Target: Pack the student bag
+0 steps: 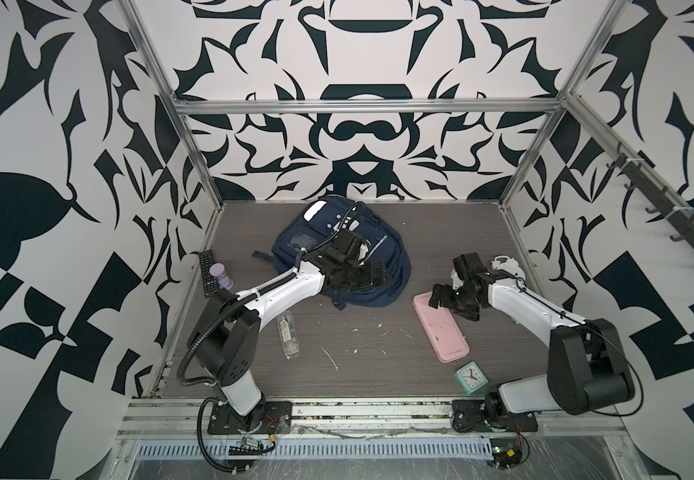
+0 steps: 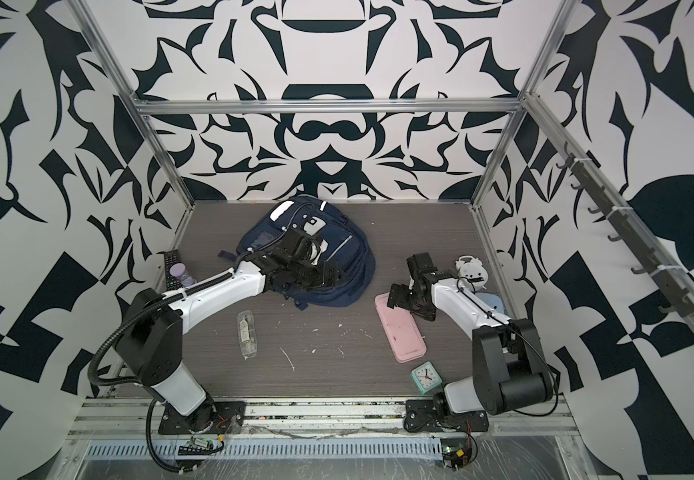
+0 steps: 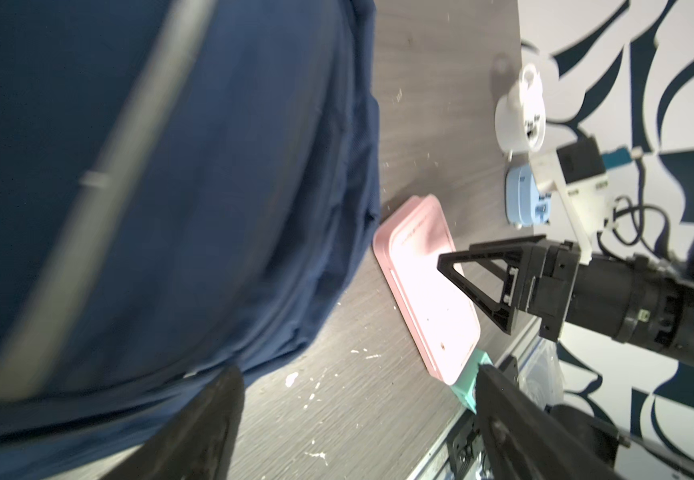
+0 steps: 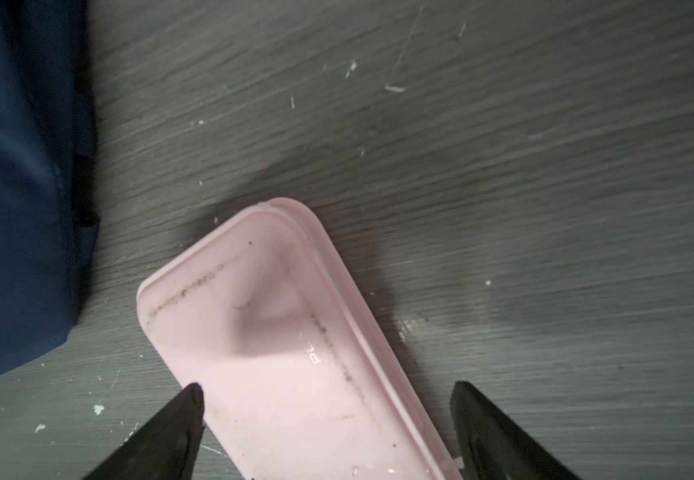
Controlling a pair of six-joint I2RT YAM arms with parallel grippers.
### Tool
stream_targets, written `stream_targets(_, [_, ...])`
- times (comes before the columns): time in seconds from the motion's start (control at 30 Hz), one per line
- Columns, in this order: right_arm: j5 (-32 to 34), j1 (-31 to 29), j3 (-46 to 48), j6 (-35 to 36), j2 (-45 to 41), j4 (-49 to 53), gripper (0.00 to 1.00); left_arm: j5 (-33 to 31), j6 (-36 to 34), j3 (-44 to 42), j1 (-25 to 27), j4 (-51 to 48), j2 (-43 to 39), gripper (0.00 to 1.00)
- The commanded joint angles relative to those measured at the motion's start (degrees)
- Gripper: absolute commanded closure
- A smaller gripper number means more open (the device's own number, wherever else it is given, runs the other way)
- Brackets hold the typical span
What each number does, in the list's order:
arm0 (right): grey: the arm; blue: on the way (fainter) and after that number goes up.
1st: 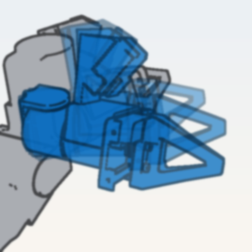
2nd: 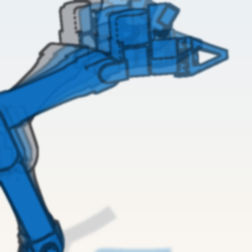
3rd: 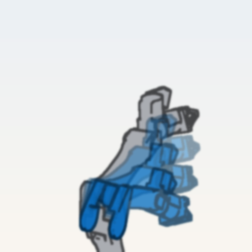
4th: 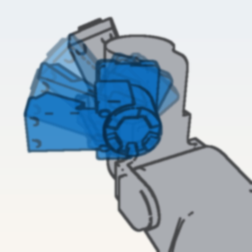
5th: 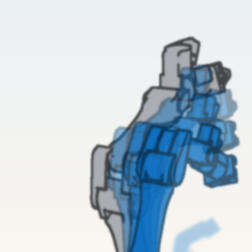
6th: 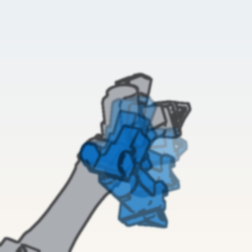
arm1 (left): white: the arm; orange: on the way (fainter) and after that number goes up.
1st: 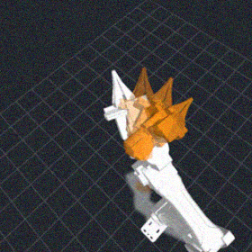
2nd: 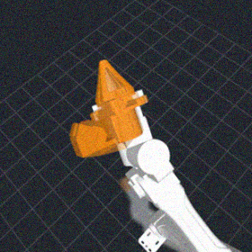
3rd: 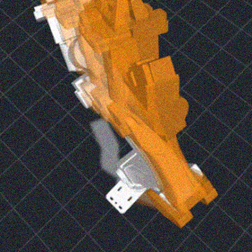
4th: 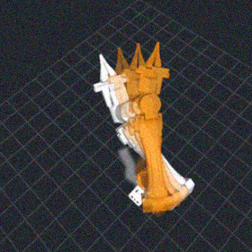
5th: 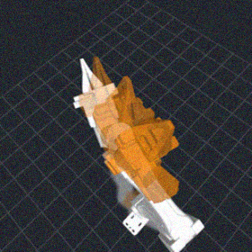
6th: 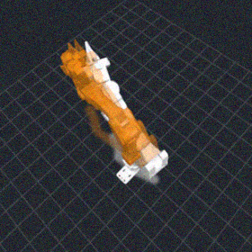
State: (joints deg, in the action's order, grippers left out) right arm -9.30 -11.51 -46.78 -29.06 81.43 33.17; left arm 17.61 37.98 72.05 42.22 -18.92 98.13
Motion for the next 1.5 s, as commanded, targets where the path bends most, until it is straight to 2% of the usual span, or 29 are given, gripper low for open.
stream_targets(0.0, [-4.06, -0.43, 1.78, -1.43, -1.07, -0.78, 0.05, 1.27, -0.89, 2.49, 2.63, -1.02, 3.2, 0.11])
stream_targets(0.43, [-5.8, -3.36, 8.88, -5.47, -10.19, 0.68, 0.05, 4.62, 1.14, 6.93, 7.02, 0.38, 12.35, 0.11])
stream_targets(0.7, [-11.79, -8.79, 7.97, -7.65, -10.38, -3.34, 0.14, 4.15, 0.49, 8.9, 7.97, -0.37, 14.48, 0.12])
stream_targets(0.8, [-8.43, -8.8, 7.01, -7.91, -12.38, -1.3, 0.15, 2.85, -0.82, 10.4, 8.05, -2.64, 14.86, 0.12])
stream_targets(0.9, [-1.29, -8.62, 5.76, -7.98, -14.63, 2.53, 0.14, 1.02, -2.35, 12.28, 8.4, -5.47, 15.16, 0.12])
stream_targets(0.97, [1.13, -8.24, 5.63, -7.85, -15.56, 2.91, 0.14, 0.68, -2.79, 12.89, 8.58, -6.12, 15.46, 0.12])
stream_targets(1.2, [-1.6, -6.5, 7.21, -5.95, -14.81, 0.27, 0.15, 2.03, -2.86, 13.29, 8.93, -6.57, 16.38, 0.14])
stream_targets(1.47, [-11.26, -1.69, 15.37, -6.22, -17.57, -10.33, 0.2, 5.61, -3.08, 11.02, 9.37, -4.78, 17.12, 0.43])
